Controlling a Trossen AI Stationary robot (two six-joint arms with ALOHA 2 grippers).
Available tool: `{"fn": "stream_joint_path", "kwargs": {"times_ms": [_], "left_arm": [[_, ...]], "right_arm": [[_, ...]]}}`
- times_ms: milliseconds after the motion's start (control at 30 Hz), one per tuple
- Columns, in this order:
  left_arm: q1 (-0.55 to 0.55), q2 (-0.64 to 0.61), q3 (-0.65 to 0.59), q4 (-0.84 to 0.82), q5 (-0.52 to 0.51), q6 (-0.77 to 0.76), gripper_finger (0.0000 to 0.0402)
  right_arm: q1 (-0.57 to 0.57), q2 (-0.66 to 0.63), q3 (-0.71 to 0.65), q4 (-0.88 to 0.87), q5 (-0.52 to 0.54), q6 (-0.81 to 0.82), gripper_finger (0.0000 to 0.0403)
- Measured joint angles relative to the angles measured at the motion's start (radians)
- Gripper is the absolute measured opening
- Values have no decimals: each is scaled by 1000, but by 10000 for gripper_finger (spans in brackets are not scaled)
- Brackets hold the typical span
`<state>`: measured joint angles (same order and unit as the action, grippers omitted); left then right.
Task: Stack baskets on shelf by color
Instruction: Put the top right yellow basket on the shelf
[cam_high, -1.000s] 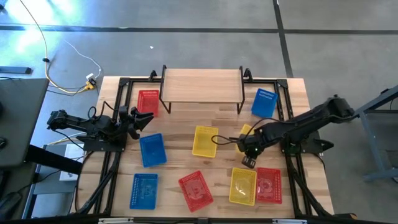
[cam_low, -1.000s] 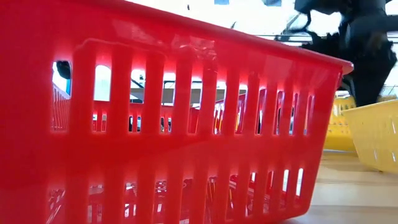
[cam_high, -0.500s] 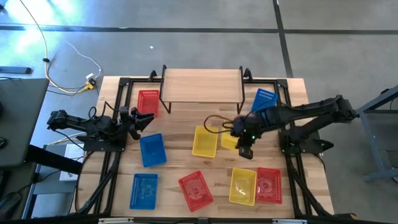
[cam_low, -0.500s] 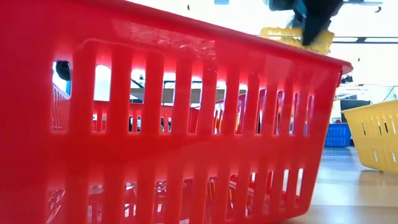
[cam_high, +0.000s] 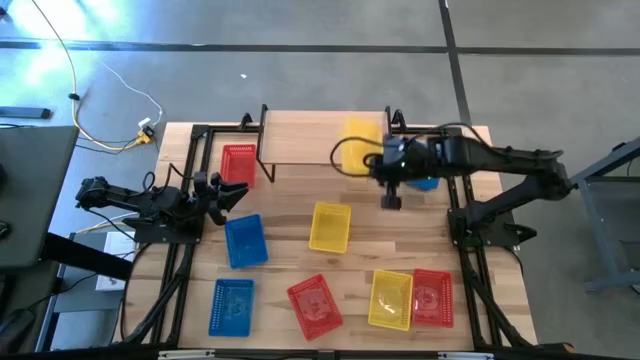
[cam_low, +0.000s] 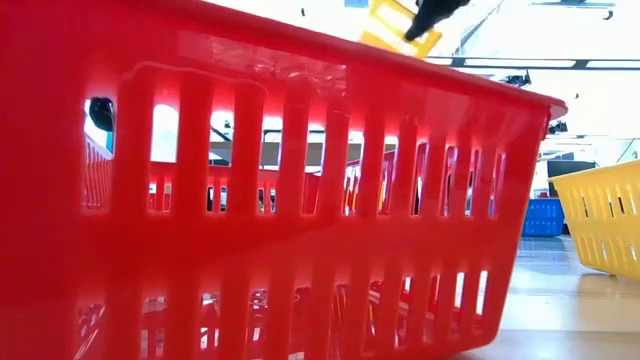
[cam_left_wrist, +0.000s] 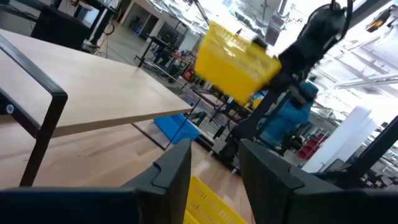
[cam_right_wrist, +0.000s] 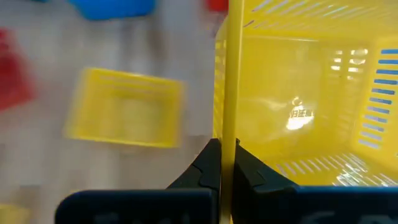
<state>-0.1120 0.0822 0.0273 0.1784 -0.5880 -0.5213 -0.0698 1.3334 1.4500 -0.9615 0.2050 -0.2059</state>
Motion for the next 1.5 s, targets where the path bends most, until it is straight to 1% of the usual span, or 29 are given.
{"fn": "stream_joint_path", "kwargs": {"times_ms": [100, 167, 300, 400, 500, 533, 600, 833, 967, 1233, 1333, 1500], "left_arm": [[0, 0, 0, -2, 0, 0, 126], [0, 0, 0, -2, 0, 0, 126], [0, 0, 0, -2, 0, 0, 126], [0, 0, 0, -2, 0, 0, 126], [0, 0, 0, -2, 1, 0, 126], [0, 0, 0, -3, 0, 0, 126], [0, 0, 0, -3, 0, 0, 126], [0, 0, 0, -3, 1, 0, 126], [0, 0, 0, -3, 1, 0, 126], [0, 0, 0, -3, 1, 0, 126], [0, 0, 0, -3, 1, 0, 126], [0, 0, 0, -3, 1, 0, 126]], "right_arm": [[-43, 0, 33, 1, 99, -130, 0], [-79, 5, 44, 1, 129, -184, 0], [-157, 17, 43, -17, 108, -222, 0], [-203, 43, 41, -77, 101, -212, 0], [-231, 81, 41, -108, 47, -187, 0], [-235, 96, 41, -121, 25, -188, 0], [-239, 129, 41, -124, 14, -188, 0], [-241, 234, 41, -146, 32, -190, 0], [-241, 270, 40, -168, 52, -192, 0], [-245, 285, 39, -176, 55, -176, 0], [-245, 285, 39, -178, 78, -171, 0], [-245, 285, 40, -178, 80, -178, 1]]}}
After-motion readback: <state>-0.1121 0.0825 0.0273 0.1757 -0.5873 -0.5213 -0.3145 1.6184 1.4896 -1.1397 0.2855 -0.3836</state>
